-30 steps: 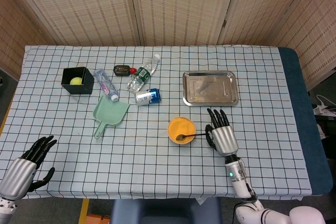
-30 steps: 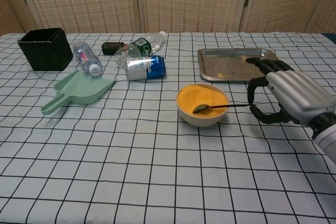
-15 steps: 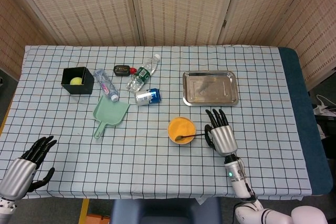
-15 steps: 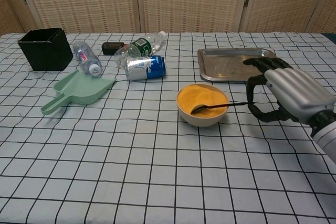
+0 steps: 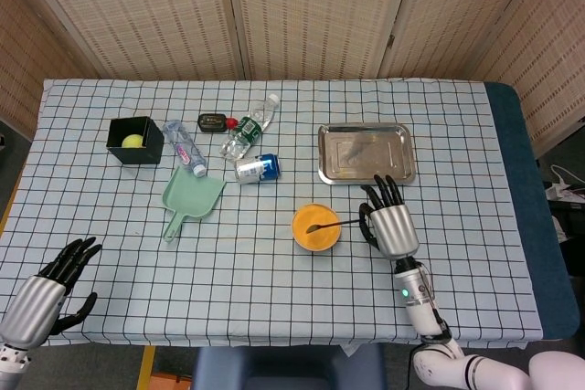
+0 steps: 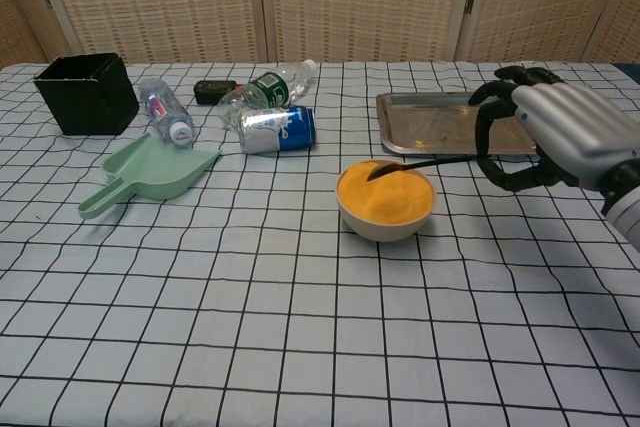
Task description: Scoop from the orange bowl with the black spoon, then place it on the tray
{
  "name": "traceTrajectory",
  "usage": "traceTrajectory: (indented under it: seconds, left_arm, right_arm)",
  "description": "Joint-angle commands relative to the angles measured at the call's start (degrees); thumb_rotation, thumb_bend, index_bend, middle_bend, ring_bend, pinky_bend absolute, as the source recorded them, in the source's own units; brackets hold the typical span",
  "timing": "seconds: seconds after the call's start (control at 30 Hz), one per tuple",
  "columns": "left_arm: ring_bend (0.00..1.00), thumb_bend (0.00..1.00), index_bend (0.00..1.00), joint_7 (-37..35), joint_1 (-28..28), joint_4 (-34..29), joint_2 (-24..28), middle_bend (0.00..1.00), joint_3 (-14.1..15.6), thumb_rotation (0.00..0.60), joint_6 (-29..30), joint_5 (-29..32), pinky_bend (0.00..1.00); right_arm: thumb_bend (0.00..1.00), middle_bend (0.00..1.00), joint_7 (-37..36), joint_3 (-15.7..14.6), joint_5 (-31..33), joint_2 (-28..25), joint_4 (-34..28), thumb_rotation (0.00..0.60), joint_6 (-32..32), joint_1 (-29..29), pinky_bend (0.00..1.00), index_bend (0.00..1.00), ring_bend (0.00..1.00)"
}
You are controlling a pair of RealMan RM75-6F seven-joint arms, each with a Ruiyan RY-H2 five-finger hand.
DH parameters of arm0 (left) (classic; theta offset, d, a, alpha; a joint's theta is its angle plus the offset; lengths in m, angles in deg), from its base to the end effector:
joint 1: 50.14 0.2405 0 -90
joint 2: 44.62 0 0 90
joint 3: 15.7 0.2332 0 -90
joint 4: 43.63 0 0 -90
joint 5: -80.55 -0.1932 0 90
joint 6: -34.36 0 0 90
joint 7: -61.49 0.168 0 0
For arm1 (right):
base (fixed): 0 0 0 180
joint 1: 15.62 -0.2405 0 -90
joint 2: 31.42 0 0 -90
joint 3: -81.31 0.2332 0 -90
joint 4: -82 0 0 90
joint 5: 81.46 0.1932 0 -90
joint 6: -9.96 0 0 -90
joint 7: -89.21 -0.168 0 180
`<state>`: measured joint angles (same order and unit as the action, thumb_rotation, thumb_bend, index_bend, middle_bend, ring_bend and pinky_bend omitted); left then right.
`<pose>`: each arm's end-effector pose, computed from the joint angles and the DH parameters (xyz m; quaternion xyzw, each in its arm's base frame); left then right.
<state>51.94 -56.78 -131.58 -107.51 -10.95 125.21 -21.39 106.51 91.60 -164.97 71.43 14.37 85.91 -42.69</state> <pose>-0.2571 0.1788 0.1518 -0.6716 -0.3590 -0.4466 0.4696 -0.1700 -0.3078 -0.0076 0.6609 -0.2974 0.4474 0.5240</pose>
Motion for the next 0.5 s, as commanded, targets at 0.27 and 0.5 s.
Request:
traceTrajectory:
  seconds: [0.27, 0.5]
  left_arm:
    - [0.02, 0.44, 0.0, 0.2, -0.1, 0.0, 0.0, 0.01, 0.1, 0.6, -0.2, -0.1, 0.32]
    - [0.02, 0.44, 0.0, 0.3, -0.2, 0.0, -0.1, 0.01, 0.1, 0.6, -0.4, 0.0, 0.32]
  right_arm:
    - [0.92, 0.29, 14.1, 4.1, 7.2, -7.3, -11.2, 0.6, -8.1, -4.1, 0.0, 1.0, 0.0]
    - [0.92, 0.29, 18.5, 5.5, 12.9, -6.7, -12.0, 0.6, -11.2, -6.4, 0.0, 1.0, 0.0]
